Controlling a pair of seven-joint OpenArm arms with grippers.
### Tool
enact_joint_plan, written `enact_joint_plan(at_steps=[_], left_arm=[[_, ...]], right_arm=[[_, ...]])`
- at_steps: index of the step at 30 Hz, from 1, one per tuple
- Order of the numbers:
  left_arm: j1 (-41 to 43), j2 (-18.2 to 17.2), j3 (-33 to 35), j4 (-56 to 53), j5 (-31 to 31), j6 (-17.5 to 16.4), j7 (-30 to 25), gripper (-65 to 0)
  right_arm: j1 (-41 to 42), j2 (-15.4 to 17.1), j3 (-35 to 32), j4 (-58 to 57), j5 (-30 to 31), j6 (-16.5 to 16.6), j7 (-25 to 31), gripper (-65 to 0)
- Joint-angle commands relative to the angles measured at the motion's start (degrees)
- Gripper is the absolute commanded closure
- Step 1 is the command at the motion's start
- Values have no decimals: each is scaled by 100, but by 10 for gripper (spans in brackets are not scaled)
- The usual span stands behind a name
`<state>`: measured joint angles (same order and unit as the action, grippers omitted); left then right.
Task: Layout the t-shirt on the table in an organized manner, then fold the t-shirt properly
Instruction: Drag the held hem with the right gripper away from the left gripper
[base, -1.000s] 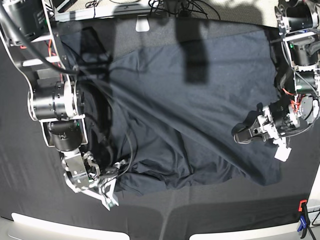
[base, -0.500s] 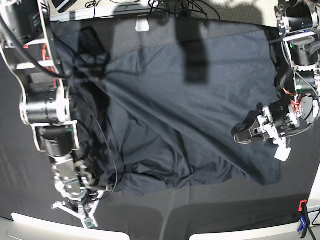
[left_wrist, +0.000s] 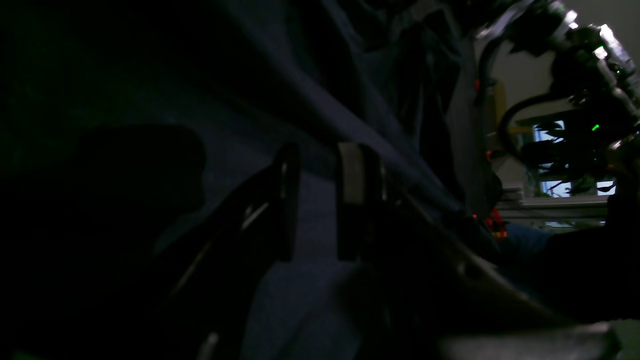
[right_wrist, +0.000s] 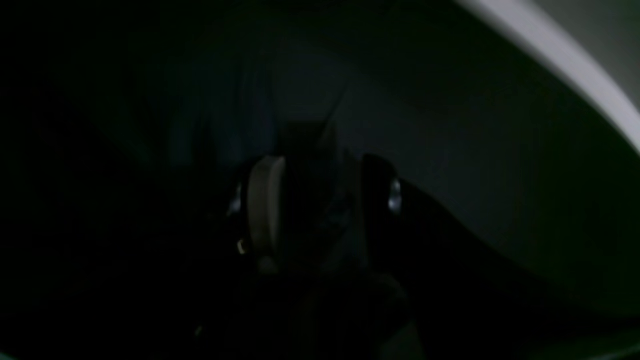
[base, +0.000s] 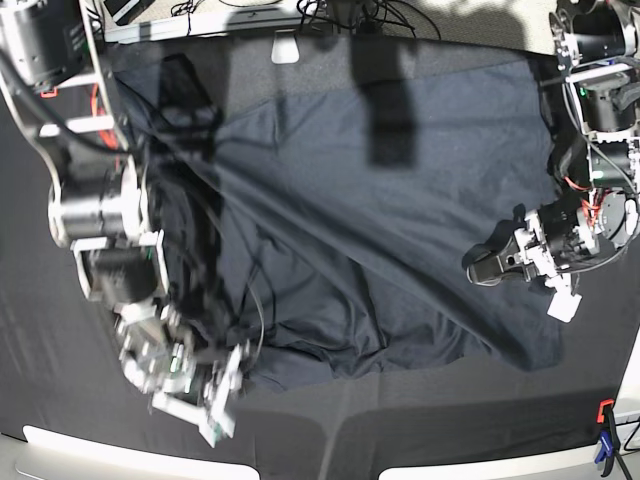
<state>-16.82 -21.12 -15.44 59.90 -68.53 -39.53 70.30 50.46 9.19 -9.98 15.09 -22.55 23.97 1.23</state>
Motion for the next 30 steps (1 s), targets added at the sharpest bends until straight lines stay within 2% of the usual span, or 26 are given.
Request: enact_joint_plan(at_steps=[1, 4, 6, 9, 11, 15, 18, 21, 23, 25, 27, 28, 29, 30], left_arm=[[-125, -76, -28, 94, -153, -47, -66, -116], [-125, -76, -28, 94, -153, -47, -66, -116], [-125, -76, -28, 94, -153, -47, -46, -116], [-125, -76, -28, 94, -153, -47, -46, -114], [-125, -74, -28, 94, -153, -47, -46, -114], [-125, -76, -28, 94, -153, -47, -46, -114], [-125, -74, -28, 94, -153, -47, -50, -114], [-125, -52, -28, 94, -151, -47, -50, -114], [-127, -26, -28, 94, -151, -47, -50, -114], [-127, 15, -28, 94, -151, -47, -50, -114], [-127, 72, -28, 94, -149, -47, -48, -112], [-127, 111, -28, 94, -149, -47, -48, -112], [-127, 146, -28, 94, -151, -47, -50, -112], [-127, 186, -28, 96, -151, -47, -48, -112]], right_arm=[[212, 20, 15, 90, -24, -105, 149, -246], [120, 31, 15, 90, -131, -238, 192, -243], [92, 28, 15, 90, -131, -363, 188, -209], [48, 26, 15, 90, -131, -422, 186, -101], [28, 13, 15, 90, -133, -625, 210, -13], [33, 15, 15, 92, -133, -1425, 662, 0], [122, 26, 15, 92, -133, -2277, 1003, 0], [278, 57, 15, 92, -129, -3154, 1058, 0], [374, 138, 15, 92, -129, -3414, 1047, 0], [448, 251, 15, 92, -122, -3495, 1032, 0], [461, 376, 15, 92, -20, -3438, 1032, 0], [459, 431, 15, 92, 164, -3250, 1003, 0], [457, 501, 15, 92, 389, -2920, 837, -15], [457, 581, 15, 92, 640, -2485, 529, -61]])
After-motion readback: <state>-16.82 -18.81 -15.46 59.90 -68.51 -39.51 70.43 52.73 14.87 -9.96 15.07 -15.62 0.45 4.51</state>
